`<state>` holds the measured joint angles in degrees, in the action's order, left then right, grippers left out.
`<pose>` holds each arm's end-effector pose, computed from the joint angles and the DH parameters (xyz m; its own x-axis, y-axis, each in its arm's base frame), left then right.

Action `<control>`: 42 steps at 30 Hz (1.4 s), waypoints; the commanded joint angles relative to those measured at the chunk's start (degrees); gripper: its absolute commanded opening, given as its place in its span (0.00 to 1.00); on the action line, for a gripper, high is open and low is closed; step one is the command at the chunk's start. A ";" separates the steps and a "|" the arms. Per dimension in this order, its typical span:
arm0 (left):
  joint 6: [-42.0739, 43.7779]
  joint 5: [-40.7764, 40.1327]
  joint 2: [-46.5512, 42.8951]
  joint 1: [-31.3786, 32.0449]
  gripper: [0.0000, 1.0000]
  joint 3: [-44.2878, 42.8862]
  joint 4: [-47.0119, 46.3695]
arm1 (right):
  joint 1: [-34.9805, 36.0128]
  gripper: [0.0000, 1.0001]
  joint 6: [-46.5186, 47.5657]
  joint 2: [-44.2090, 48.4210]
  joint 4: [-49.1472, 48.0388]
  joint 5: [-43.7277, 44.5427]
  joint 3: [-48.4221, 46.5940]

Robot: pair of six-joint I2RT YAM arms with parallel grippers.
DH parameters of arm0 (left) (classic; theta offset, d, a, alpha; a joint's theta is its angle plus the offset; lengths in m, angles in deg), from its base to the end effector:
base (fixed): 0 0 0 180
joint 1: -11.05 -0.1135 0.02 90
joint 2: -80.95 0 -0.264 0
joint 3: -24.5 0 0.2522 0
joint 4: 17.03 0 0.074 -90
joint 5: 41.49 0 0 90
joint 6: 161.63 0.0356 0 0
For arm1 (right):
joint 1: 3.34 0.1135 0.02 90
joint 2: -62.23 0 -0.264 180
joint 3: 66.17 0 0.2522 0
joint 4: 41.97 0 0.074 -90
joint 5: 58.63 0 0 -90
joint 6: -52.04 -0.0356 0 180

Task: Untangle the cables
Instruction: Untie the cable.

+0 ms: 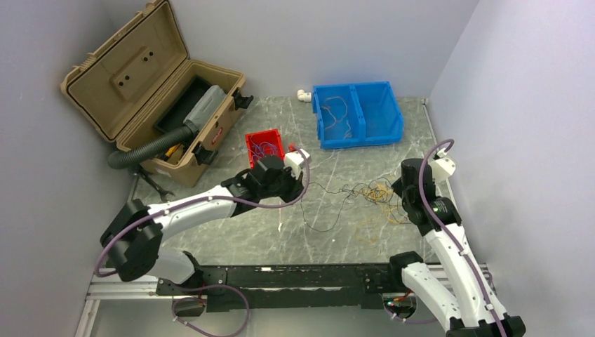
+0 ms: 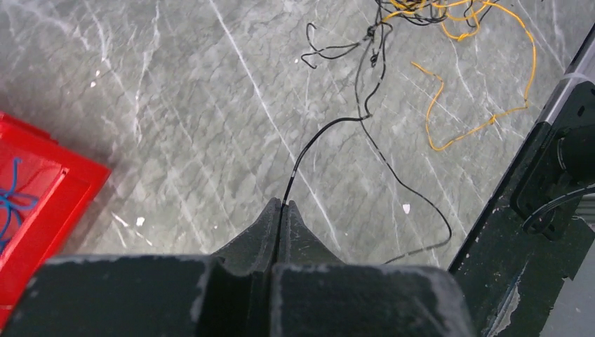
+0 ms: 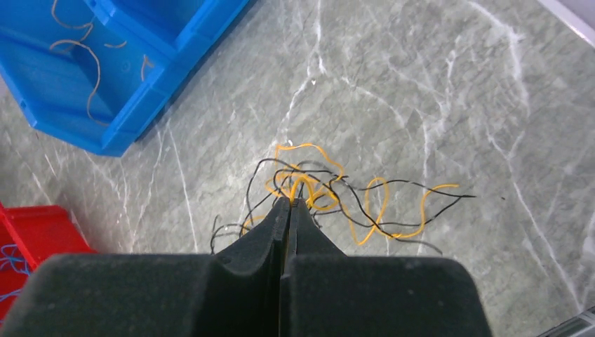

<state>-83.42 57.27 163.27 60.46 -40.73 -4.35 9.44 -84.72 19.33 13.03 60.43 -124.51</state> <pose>0.2045 -0.2470 0.2468 -0.4872 0.2582 -0.8343 0.7529 0.6083 -0.2514 0.1508 0.0165 0.2934 -0.3003 0.5848 -0.7535 0.5702 0.7434 0.3497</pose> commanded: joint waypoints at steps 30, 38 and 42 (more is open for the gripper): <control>-24.85 -44.19 -41.38 -12.90 0.00 12.42 25.90 | -1.14 0.00 -14.52 1.37 11.38 19.27 -6.35; -31.49 -50.71 -48.29 -16.14 0.00 12.47 33.67 | -1.55 0.00 -14.74 2.95 13.68 24.75 -8.25; -30.31 -51.30 -52.33 -16.18 0.00 13.49 32.42 | -1.54 0.00 -13.10 4.17 12.92 27.40 -9.43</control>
<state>-112.14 9.97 114.35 44.61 -27.90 27.45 8.15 -97.99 22.24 25.24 81.63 -131.07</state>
